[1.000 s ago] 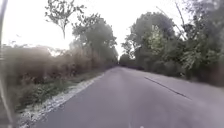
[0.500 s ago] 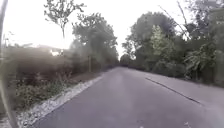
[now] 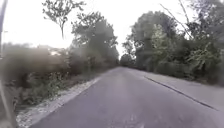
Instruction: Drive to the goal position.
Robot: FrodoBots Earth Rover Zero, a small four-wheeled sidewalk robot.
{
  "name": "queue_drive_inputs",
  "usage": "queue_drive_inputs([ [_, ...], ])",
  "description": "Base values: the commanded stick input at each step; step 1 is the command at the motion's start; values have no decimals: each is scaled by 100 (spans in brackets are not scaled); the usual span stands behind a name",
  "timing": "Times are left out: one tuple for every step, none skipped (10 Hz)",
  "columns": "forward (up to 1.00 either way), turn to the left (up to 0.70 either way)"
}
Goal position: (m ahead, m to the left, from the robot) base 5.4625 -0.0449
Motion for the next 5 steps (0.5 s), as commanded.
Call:
queue_drive_inputs([
  [70,1],
  [70,1],
  [70,1],
  [70,1],
  [70,1],
])
